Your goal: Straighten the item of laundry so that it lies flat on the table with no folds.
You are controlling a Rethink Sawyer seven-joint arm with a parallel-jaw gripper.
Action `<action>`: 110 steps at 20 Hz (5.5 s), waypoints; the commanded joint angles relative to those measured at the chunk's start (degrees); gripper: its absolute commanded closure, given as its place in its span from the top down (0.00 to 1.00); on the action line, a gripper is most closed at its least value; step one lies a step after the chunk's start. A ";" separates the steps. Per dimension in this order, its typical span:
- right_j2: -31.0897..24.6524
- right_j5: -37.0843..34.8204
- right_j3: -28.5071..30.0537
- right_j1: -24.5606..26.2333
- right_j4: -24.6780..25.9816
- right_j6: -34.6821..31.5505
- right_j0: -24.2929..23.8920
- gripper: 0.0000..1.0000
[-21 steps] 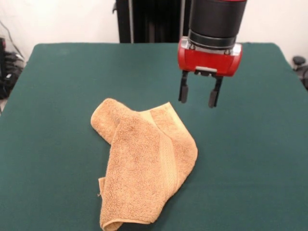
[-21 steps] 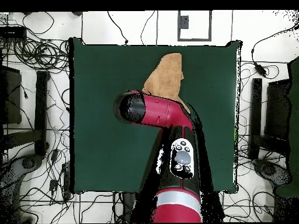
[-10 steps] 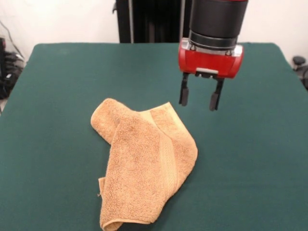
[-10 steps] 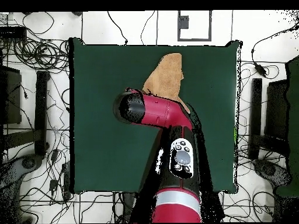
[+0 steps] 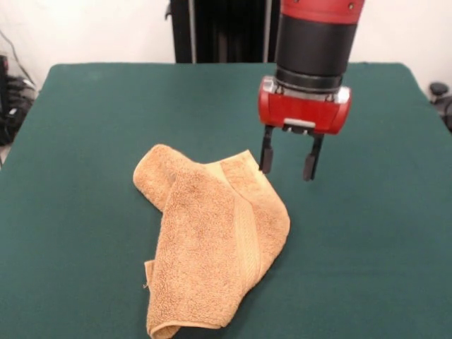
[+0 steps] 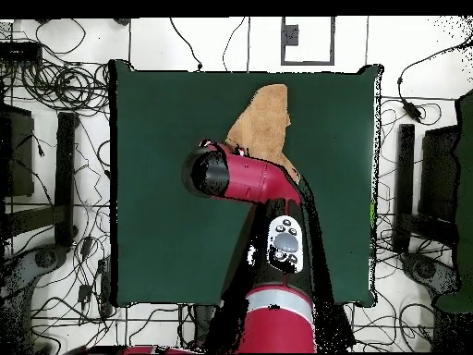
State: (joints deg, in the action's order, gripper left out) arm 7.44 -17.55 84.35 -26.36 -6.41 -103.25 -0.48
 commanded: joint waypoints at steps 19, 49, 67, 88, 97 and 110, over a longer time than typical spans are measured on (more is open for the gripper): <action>-9.73 15.12 5.95 7.06 1.26 -9.04 -6.74 1.00; -31.29 9.24 9.32 4.71 7.98 -2.26 -17.78 1.00; -28.59 7.48 5.46 6.47 7.41 -4.24 -14.51 1.00; -20.19 6.69 -2.48 13.48 4.70 -6.87 -7.66 1.00; -21.63 6.02 0.15 10.96 5.70 -6.03 -9.34 1.00; -20.87 3.75 6.73 4.21 9.41 -2.38 -14.46 1.00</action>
State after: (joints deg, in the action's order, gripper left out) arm -13.25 -7.55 87.13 -21.63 -0.10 -103.25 -14.15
